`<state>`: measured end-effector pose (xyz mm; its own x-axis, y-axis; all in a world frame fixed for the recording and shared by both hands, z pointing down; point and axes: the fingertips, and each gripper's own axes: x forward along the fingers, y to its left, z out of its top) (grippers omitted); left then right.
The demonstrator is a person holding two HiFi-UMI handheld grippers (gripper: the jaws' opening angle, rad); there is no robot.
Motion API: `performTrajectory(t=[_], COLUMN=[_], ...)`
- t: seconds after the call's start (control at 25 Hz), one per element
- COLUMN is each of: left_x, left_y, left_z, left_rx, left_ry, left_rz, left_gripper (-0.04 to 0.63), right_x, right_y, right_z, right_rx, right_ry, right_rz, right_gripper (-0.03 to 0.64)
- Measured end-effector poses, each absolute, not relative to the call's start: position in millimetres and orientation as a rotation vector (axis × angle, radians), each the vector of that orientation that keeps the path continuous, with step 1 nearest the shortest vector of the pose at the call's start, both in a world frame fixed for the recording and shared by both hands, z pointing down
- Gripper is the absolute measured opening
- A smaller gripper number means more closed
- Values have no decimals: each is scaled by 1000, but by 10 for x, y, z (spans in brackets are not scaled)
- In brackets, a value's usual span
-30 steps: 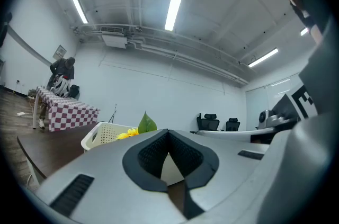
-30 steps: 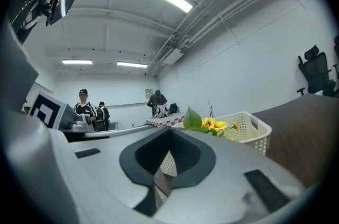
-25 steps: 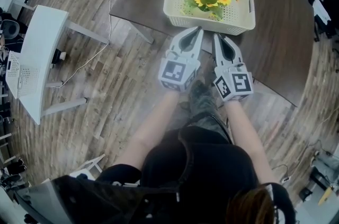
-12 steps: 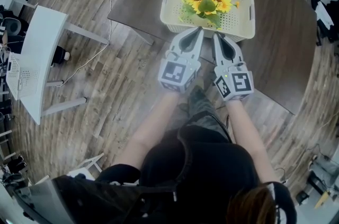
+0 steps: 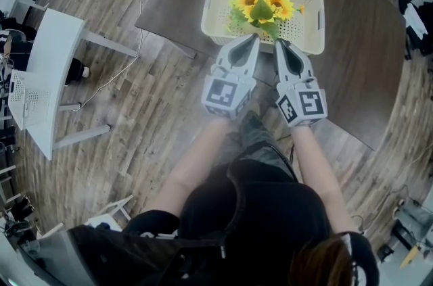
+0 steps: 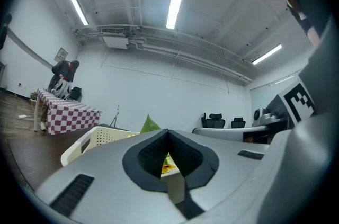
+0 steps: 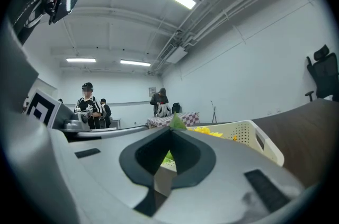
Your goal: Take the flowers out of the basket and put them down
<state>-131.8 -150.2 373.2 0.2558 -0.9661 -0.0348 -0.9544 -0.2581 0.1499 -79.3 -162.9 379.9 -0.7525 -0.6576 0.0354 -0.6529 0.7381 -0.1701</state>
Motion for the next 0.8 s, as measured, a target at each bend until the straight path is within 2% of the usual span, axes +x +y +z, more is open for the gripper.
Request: performTrajectory(t=[0.44,0.8], left_x=[-1368,-1408], left_y=[-1607,-1678], left_z=[3732,3687], left_rx=[2404,2397], left_ry=[-1869,-1891], left_rz=[-173,-177], left_gripper=[6,5], right_x=[-695,-555], right_y=[-1991,-2376], right_z=[3674,3881], right_rx=[-1145,-1300], right_ry=[2904,2964], right_rz=[-225,-399], right_gripper=[3,3])
